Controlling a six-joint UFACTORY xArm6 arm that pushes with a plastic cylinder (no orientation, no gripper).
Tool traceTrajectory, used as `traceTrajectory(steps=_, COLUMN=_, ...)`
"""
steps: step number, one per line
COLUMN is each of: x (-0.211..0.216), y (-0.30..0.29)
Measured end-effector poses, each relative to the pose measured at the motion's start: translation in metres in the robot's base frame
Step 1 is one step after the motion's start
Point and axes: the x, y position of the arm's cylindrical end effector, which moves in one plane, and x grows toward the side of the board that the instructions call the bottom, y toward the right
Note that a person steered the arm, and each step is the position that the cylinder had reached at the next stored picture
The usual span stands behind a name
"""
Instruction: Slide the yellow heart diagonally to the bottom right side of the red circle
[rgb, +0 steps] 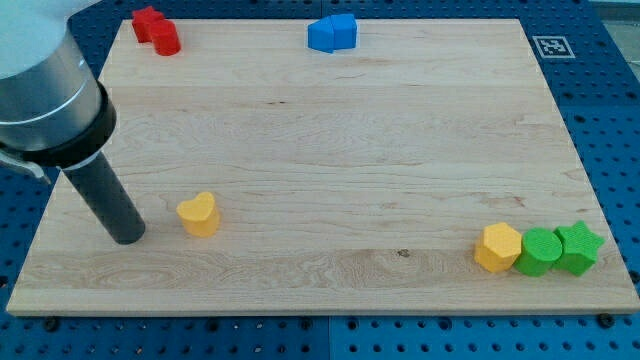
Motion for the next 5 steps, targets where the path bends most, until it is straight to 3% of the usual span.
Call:
traceTrajectory(steps=3, x=0.010, y=0.078)
traceTrajectory(steps=5, x=-0.013, y=0.074)
